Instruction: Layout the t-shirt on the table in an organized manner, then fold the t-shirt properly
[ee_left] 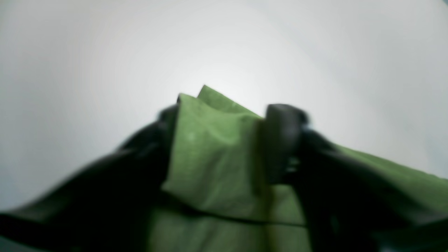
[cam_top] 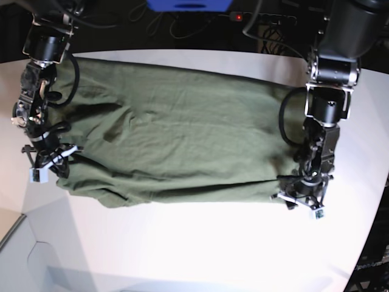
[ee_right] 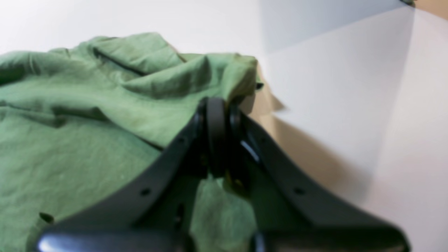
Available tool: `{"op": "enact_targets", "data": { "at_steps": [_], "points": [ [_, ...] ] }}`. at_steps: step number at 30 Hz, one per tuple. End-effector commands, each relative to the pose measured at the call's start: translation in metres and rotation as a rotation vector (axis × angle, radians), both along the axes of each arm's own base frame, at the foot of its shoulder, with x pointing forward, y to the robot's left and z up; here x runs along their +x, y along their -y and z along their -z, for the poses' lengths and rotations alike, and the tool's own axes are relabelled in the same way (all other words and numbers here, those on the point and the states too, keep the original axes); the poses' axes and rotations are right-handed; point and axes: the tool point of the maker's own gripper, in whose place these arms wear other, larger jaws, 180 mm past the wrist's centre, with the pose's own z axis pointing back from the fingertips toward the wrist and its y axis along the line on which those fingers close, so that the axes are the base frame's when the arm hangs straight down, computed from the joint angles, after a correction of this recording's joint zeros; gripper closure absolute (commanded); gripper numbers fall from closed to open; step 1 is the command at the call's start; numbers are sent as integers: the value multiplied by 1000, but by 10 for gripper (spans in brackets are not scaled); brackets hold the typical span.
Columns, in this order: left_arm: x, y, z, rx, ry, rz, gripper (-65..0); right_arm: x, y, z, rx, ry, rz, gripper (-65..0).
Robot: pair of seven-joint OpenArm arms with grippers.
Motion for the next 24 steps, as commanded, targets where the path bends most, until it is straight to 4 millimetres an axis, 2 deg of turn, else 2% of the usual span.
{"op": "enact_targets", "data": {
  "at_steps": [1,5,9,11,18,22,24],
  "points": [
    [20,-4,-32,15,100,-6,-189,11,5,-23,-9,71,-2,-5],
    [21,-8,-37,26,149,-18,-139,11,5,-23,-9,71,-2,-5],
    [24,-12,-45,34,203,-36,-3,11,5,-23,-9,71,-2,-5],
    [26,-13,-51,41,226,-38,-2,11,5,-22,-9,69,-2,-5],
    [52,-13,-93,40,308,-40,-9,11,5,-22,-10,69,-4,-5],
    [58,-12,-103,40,324,-39,-15,10,5,-21,-10,67,-4,-5],
    [61,-6,-106,32,332,-33,-15,10,5,-21,-10,67,-4,-5]
  ]
}}
